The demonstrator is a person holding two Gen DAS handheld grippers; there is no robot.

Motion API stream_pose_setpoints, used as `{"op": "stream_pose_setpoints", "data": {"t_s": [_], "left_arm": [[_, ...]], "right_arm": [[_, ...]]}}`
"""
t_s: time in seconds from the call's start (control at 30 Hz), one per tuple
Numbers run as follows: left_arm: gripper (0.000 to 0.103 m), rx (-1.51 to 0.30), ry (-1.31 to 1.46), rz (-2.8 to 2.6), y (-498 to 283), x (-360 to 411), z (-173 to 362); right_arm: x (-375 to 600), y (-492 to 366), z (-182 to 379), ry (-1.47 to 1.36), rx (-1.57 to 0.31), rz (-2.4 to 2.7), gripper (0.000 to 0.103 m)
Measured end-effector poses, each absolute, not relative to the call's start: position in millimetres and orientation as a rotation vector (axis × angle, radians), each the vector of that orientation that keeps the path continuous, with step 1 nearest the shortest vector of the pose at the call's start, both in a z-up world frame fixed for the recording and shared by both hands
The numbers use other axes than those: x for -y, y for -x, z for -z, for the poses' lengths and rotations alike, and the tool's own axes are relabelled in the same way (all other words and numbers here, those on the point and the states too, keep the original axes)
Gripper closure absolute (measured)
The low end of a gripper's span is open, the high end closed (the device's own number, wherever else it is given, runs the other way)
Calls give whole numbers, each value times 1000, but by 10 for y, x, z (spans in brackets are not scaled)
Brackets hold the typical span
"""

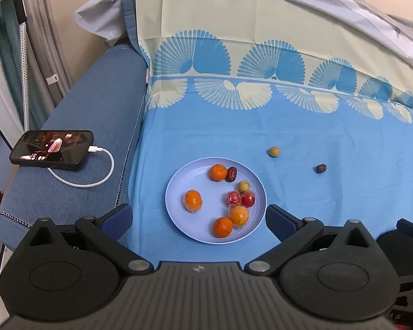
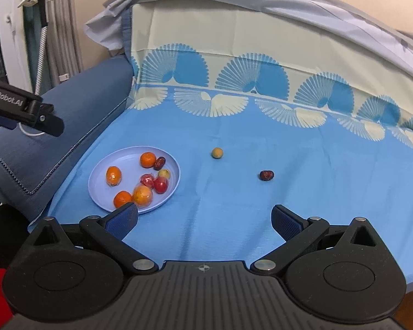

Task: Organize fruits
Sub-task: 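Move both tools back toward the yellow fruit and the date, then grasp the yellow round fruit with the left gripper while the right gripper grasps the red date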

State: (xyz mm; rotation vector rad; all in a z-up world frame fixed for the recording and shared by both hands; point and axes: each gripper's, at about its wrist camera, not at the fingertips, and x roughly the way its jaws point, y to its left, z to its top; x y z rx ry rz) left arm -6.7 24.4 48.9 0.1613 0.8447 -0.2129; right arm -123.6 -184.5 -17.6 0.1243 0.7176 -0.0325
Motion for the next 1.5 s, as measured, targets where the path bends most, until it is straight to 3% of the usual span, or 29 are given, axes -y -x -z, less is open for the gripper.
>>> {"op": "stream_pose_setpoints", "data": {"t_s": [0.37, 0.7, 0.87, 1.17, 1.3, 1.5], "left_arm": [[0, -859, -193, 225, -188, 24, -404], [0, -829, -258, 304, -760, 729, -194], [0, -842, -316, 366, -1265, 1241, 203], [0, -875, -436, 441, -2213, 1891, 1224], [0, -957, -447, 478, -2491, 1955, 1582], [0, -987, -421, 501, -2605, 1918, 1831]], "right_arm": [[2071, 1039, 356, -186, -736, 109, 1], [2584, 500, 771, -252, -712, 245, 1], [2788, 33, 1165, -226, -673, 214, 1], [3056, -880, 1882, -211, -763, 186, 1], [3057, -989, 2144, -170, -821, 167, 1], [3001, -867, 2199, -142, -744, 169, 1]]}}
